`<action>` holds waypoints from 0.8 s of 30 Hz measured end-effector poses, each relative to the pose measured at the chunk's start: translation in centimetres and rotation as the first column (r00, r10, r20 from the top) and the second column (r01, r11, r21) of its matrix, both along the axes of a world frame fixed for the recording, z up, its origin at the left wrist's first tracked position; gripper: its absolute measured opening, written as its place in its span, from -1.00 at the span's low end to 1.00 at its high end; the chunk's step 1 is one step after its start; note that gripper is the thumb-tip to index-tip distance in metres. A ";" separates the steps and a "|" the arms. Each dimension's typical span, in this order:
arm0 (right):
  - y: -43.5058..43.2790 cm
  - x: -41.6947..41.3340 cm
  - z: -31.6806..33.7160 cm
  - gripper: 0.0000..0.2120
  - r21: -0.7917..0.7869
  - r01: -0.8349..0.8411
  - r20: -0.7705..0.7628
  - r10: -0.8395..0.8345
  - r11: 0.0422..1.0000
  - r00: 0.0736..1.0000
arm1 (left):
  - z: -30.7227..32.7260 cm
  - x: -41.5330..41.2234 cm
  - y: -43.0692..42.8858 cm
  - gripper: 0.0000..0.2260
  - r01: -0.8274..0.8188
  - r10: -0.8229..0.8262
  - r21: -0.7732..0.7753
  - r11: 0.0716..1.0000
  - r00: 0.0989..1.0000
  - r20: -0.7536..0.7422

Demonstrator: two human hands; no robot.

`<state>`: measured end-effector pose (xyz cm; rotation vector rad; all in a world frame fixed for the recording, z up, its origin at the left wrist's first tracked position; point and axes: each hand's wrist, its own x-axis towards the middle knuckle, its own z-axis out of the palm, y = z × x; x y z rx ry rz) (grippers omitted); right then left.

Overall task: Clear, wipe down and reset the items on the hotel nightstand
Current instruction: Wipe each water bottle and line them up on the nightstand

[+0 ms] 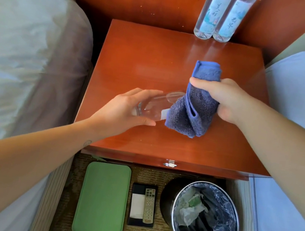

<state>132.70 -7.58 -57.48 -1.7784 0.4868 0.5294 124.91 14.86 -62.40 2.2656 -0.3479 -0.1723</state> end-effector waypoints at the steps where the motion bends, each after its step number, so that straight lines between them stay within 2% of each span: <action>1: -0.1 0.2 0.0 -0.54 -0.061 -0.028 0.004 0.028 0.998 1.000 | 0.2 0.0 -0.1 -0.41 -0.025 0.025 -0.008 1.000 1.000 0.012; 4: -0.8 0.5 -0.2 -0.49 -0.280 -0.038 0.083 0.064 0.959 0.994 | 0.3 0.1 0.0 -0.45 -0.065 0.065 0.002 0.998 0.998 -0.014; 6: -1.4 0.8 0.0 -0.46 -0.353 -0.037 0.111 0.081 0.935 0.990 | 0.4 -0.1 0.6 -0.45 -0.075 0.072 -0.019 0.997 0.991 -0.112; 9: -2.3 1.0 0.5 -0.53 -0.451 -0.098 0.094 0.157 0.887 0.983 | 1.8 -0.1 1.1 -0.51 -0.171 0.122 -0.198 0.965 0.964 -0.238; 12: -2.8 0.1 0.9 -0.52 -0.529 -0.253 0.036 0.319 0.810 0.947 | 3.5 1.2 2.2 -0.55 -0.373 0.285 -0.369 0.851 0.919 -0.272; 15: -2.4 -0.7 1.1 -0.41 -0.612 -0.347 0.049 0.471 0.711 0.881 | 5.9 3.3 2.9 -0.55 -0.424 0.370 -0.336 0.841 0.904 -0.216; 17: -1.2 -0.5 1.6 -0.25 -0.685 -0.310 0.198 0.578 0.660 0.792 | 7.7 4.8 2.6 -0.57 -0.398 0.361 -0.302 0.867 0.917 -0.171; 20: 1.1 0.1 2.5 -0.14 -0.677 -0.293 0.391 0.667 0.675 0.634 | 10.1 7.0 1.1 -0.57 -0.301 0.287 -0.226 0.927 0.954 -0.091; 22: 1.8 0.8 2.4 -0.15 -0.645 -0.273 0.443 0.640 0.714 0.628 | 11.3 8.3 -0.4 -0.60 -0.243 0.239 -0.202 0.949 0.970 -0.045; 24: 1.6 1.3 2.3 -0.27 -0.650 -0.208 0.465 0.599 0.731 0.651 | 11.8 9.1 -1.9 -0.59 -0.194 0.195 -0.193 0.962 0.981 -0.014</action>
